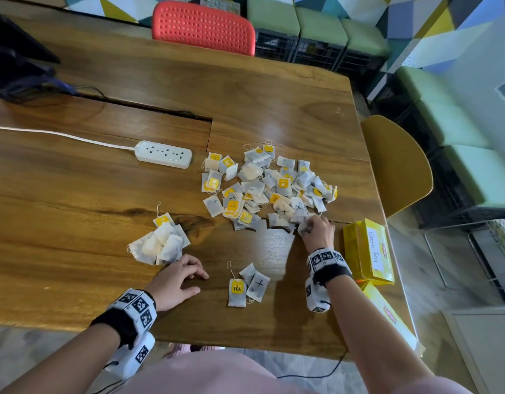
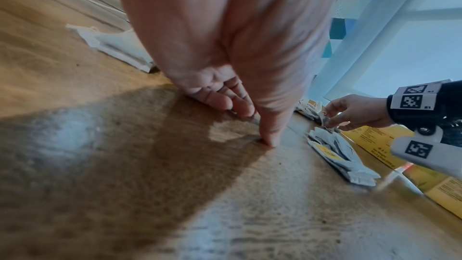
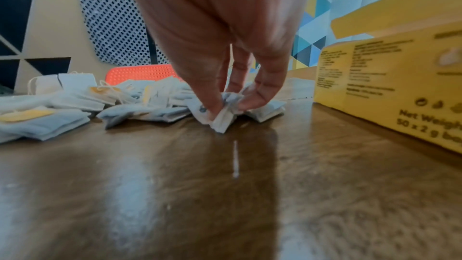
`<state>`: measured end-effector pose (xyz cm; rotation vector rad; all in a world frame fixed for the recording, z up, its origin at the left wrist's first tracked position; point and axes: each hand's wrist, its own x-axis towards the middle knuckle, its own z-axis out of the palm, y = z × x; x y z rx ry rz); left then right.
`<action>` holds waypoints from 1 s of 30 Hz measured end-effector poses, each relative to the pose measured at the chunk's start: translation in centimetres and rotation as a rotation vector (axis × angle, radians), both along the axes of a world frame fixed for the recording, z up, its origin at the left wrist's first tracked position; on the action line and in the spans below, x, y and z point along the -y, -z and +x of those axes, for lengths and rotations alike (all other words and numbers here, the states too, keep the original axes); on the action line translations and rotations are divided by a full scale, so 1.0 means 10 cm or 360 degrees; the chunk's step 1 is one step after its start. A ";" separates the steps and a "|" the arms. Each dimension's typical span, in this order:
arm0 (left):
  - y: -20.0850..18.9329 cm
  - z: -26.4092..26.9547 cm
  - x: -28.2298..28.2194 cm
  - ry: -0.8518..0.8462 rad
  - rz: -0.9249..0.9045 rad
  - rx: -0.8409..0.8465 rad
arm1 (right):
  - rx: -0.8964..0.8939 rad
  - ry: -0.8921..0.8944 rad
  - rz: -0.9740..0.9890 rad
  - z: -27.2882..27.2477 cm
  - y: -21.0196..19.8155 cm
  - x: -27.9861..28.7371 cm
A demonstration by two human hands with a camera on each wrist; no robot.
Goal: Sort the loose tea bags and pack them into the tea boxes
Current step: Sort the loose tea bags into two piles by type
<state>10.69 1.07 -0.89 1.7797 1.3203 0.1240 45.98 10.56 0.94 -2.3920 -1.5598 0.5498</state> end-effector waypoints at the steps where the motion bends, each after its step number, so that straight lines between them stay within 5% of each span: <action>1: 0.00 0.00 0.00 0.0001 0.0000 0.0002 | -0.0045 0.0017 -0.0007 0.02 -0.02 0.00; 4: 0.00 0.00 -0.01 0.0008 0.0000 -0.0001 | -0.0065 0.0030 -0.0027 0.02 -0.05 0.06; 9: 0.01 0.00 -0.01 0.0014 0.0010 -0.0010 | 0.0318 0.0012 -0.0155 0.01 -0.04 0.15; 14: 0.00 0.00 -0.01 0.0014 0.0014 0.0008 | 0.0208 -0.0143 -0.0260 0.00 -0.05 0.05; 19: -0.02 0.01 -0.02 0.0013 0.0007 -0.0016 | -0.0037 0.0008 -0.0203 -0.03 -0.14 0.08; 22: -0.02 0.01 -0.02 0.0000 0.0005 -0.0003 | -0.0343 0.0227 -0.0079 0.01 -0.21 0.13; 27: -0.01 0.02 -0.02 0.0002 0.0032 -0.0016 | -0.1631 0.0626 -0.0040 -0.06 -0.39 0.34; 30: -0.02 0.04 -0.03 0.0017 0.0052 -0.0064 | -0.2099 0.0678 -0.0086 -0.20 -0.53 0.54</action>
